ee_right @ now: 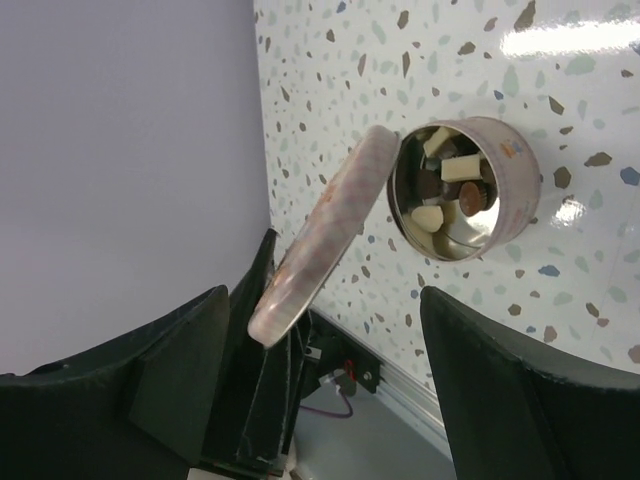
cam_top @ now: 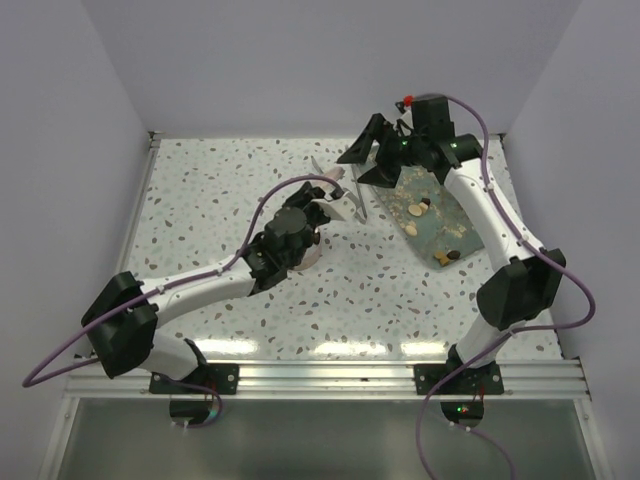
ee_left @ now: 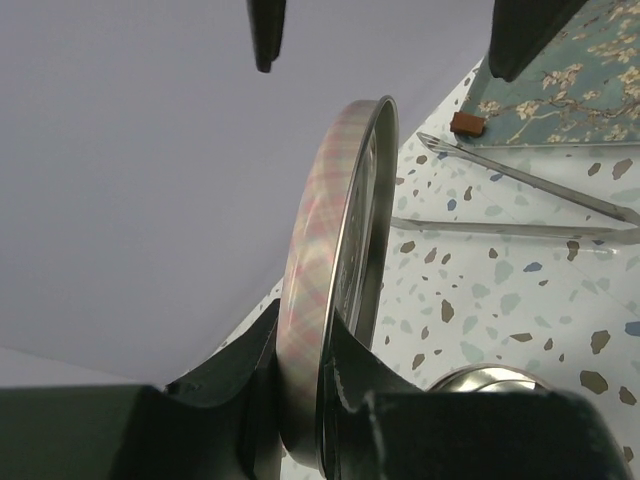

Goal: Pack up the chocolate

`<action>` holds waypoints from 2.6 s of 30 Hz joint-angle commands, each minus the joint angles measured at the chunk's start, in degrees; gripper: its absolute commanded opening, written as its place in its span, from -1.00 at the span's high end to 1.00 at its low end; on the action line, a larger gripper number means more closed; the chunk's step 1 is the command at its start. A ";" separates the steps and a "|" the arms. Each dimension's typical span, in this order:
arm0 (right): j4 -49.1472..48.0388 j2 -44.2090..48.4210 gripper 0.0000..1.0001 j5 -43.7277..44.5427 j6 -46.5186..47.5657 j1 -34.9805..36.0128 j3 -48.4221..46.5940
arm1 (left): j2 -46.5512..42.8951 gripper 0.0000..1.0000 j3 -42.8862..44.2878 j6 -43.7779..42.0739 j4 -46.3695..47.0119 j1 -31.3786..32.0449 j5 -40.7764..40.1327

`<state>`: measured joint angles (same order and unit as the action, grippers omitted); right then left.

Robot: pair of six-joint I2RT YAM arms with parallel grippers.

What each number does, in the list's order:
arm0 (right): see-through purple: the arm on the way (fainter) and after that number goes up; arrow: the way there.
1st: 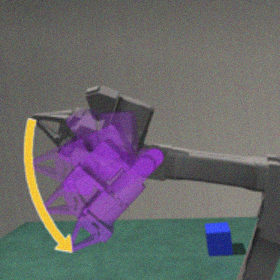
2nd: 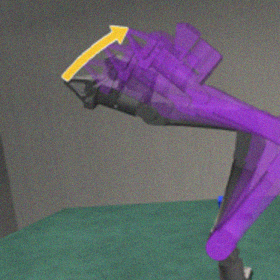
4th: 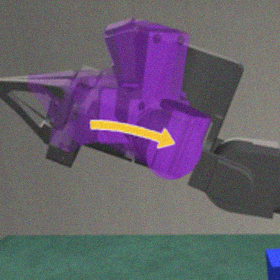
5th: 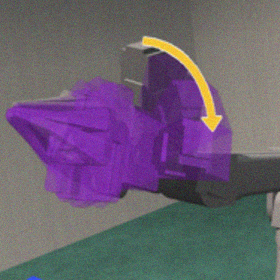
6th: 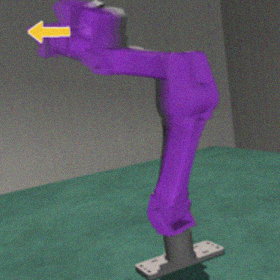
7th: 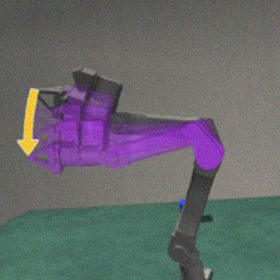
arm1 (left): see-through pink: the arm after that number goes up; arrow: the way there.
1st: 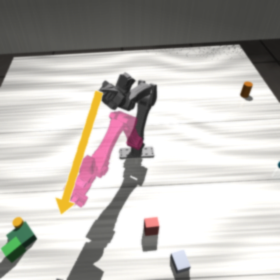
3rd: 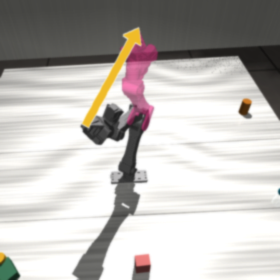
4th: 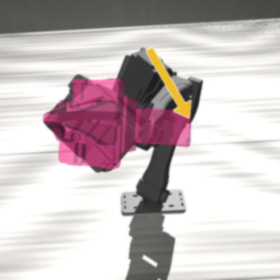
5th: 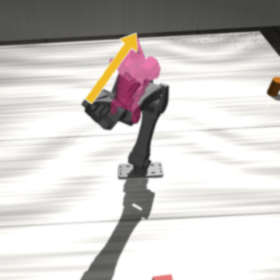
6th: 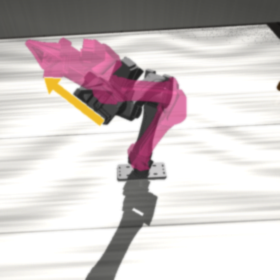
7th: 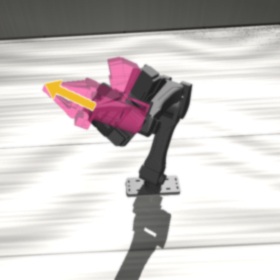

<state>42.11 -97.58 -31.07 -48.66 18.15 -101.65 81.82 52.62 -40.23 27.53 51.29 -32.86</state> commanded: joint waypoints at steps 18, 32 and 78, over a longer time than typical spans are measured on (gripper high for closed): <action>-1.33 2.75 -0.51 -3.82 -0.03 0.22 0.66 | 8.34 1.00 7.31 -5.82 11.84 3.20 -4.48; -2.64 4.51 0.23 -3.21 0.50 0.30 5.76 | 7.92 1.00 5.39 -9.70 18.70 4.61 -6.25; -35.86 5.47 1.00 -7.86 -8.39 -4.62 11.29 | -16.51 -1.00 -9.29 61.21 -16.55 -17.05 23.60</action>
<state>11.94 -93.49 -34.89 -59.02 13.47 -91.96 70.30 42.96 6.87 11.29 42.74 -21.69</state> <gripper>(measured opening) 0.081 0.997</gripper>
